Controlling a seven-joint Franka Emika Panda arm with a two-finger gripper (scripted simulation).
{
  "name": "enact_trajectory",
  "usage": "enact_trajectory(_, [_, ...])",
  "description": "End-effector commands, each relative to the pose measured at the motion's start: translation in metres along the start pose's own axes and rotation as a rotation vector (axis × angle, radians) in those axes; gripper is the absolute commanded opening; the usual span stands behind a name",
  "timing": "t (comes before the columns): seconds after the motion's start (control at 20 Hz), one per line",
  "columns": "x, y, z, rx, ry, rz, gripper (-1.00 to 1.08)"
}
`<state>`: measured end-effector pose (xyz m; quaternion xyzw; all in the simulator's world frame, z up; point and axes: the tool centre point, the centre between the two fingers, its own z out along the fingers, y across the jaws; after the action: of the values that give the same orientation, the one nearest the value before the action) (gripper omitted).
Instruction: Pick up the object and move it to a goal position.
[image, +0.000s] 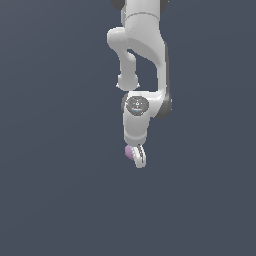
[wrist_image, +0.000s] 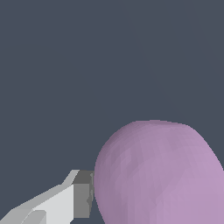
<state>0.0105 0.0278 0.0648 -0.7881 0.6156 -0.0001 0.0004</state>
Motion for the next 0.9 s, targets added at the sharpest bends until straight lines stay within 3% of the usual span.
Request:
enact_trajectory(0.0, [0.022, 0.004, -0.006, 0.001, 0.000, 0.002, -1.00])
enact_trajectory(0.55, [0.152, 0.022, -0.038, 0.000, 0.000, 0.002, -1.00])
enact_trajectory(0.85, [0.202, 0.027, -0.051, -0.001, 0.001, 0.001, -1.00])
